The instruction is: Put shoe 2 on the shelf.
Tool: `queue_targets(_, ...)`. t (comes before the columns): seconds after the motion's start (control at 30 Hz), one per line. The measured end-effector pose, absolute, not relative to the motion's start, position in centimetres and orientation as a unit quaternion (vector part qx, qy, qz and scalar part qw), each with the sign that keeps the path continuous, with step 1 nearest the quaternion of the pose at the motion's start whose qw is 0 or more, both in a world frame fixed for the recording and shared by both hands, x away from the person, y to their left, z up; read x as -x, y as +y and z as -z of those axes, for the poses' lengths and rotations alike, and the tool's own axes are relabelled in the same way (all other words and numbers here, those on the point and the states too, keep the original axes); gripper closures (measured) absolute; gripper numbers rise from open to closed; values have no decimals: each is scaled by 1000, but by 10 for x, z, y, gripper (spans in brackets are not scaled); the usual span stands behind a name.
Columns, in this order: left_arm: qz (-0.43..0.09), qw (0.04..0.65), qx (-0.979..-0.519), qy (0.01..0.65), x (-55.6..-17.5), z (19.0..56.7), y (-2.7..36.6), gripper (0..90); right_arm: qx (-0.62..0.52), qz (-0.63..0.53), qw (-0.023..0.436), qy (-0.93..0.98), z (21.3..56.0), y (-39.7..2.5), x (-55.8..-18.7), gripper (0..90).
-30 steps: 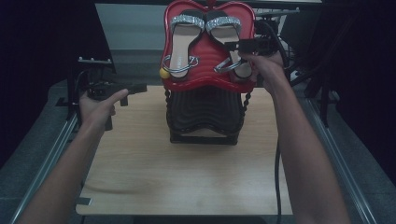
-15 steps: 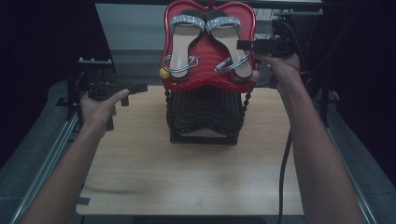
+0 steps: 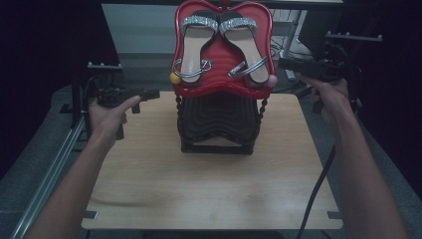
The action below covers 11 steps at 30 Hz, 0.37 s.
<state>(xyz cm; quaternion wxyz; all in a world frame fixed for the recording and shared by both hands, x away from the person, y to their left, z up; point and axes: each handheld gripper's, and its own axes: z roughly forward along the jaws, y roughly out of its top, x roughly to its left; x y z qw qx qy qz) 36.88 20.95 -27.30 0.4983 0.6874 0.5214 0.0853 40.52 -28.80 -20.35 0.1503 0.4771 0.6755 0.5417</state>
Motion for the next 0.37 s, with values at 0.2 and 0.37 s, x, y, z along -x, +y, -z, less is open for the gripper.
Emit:
queue_targets(0.2,-86,497,-689,520,-370,273,208,306,-484,-537,154,673,216,-303,-404,296)
queue_targets(0.37,-90,498,-692,514,-369,275,204,306,-476,-545,153,673,218,-306,-400,297)
